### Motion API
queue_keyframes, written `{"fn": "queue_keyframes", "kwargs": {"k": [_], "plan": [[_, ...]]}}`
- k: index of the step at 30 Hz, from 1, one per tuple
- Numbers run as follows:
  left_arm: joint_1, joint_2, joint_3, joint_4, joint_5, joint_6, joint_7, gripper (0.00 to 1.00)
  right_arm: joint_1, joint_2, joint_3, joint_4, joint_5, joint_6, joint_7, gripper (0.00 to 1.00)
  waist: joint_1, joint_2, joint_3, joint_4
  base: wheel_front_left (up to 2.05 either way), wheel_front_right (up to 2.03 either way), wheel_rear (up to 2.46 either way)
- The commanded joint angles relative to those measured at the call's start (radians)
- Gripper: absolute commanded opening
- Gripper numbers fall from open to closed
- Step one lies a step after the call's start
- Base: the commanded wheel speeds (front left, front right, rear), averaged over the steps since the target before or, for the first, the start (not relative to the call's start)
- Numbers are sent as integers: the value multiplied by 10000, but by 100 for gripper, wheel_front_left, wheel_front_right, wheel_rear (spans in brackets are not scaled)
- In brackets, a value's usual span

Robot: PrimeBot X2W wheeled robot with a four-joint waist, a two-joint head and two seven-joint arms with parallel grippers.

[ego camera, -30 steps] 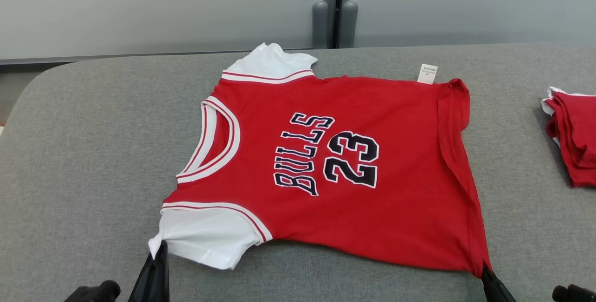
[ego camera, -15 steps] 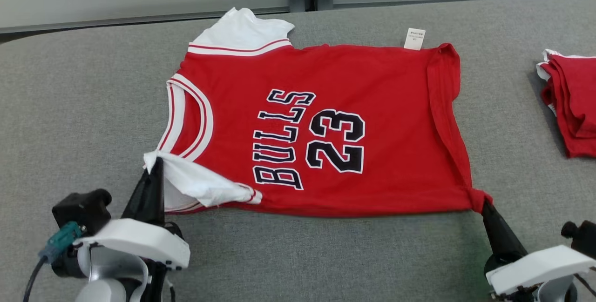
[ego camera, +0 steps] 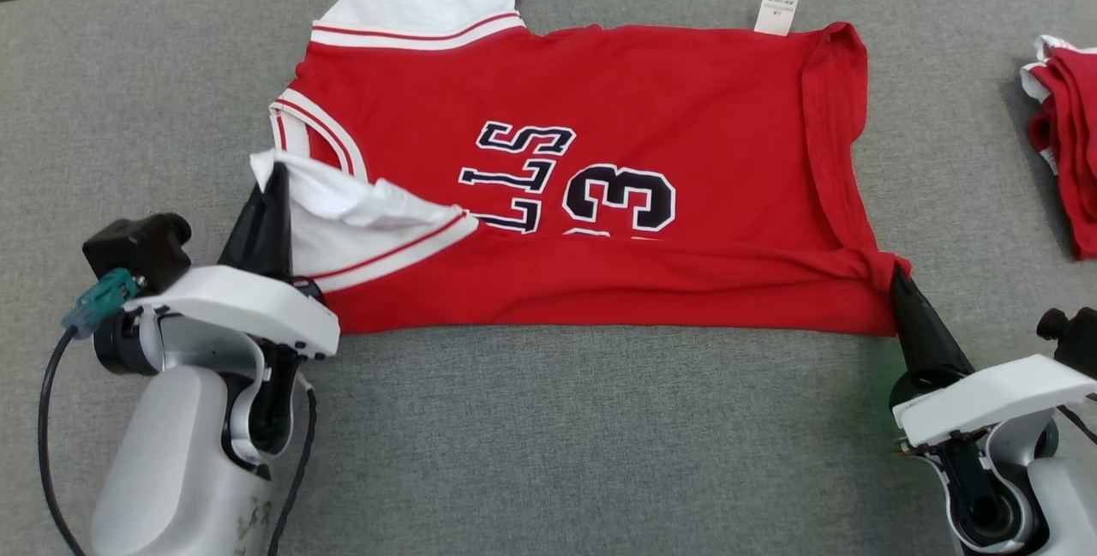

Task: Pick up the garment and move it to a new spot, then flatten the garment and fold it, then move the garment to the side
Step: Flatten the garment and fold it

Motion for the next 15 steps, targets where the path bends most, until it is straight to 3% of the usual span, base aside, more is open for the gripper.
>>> {"fn": "queue_keyframes", "kwargs": {"k": [1, 2, 3, 10, 15], "plan": [[-311, 73, 27, 239, 9, -75, -140, 22, -180, -84, 116, 24, 96, 0, -144, 100, 0, -1, 53, 35, 0, 0, 0], [-410, 71, -11, 435, 27, -130, -223, 52, -237, -192, 218, -5, 52, 0, -254, 100, 0, -1, 86, 34, 0, 0, 0], [-550, 61, -20, 582, 53, -180, -367, 100, -285, -290, 290, -61, 9, 0, -422, 100, 0, -1, 115, 36, 0, 0, 0], [-625, 124, -41, 1044, 525, 55, -1580, 100, -393, -980, 765, -614, -835, 0, -1932, 100, 0, -1, 77, -15, 0, 0, 0], [22, 171, -82, 329, 1363, 660, -2284, 100, -305, -1249, 549, -855, -1906, 0, -2757, 100, 0, -1, -201, -62, 0, 0, 0]]}}
